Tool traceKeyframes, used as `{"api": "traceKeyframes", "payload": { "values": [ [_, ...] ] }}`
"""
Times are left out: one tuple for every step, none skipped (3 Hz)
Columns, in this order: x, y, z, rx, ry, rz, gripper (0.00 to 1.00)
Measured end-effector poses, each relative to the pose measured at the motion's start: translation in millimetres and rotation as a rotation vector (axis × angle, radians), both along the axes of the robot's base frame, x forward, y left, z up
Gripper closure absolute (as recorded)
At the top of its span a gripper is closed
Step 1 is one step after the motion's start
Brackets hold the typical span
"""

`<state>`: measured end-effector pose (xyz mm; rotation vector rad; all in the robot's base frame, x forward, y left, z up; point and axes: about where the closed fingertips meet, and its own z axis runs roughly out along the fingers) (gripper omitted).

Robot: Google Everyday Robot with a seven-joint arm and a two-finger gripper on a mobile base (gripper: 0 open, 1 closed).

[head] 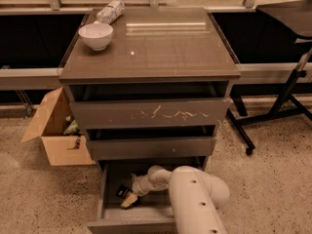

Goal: Pick rxbar chocolate from bottom drawer and place on counter

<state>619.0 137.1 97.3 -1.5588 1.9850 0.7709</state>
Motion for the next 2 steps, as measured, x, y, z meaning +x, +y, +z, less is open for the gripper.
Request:
{"api": "traceKeyframes", "payload": {
  "values": [
    [-1.0, 1.0, 1.2, -0.004, 0.006, 0.000, 0.43],
    [-1.0, 1.0, 6.7, -0.004, 0.006, 0.000, 0.64]
  ]
}}
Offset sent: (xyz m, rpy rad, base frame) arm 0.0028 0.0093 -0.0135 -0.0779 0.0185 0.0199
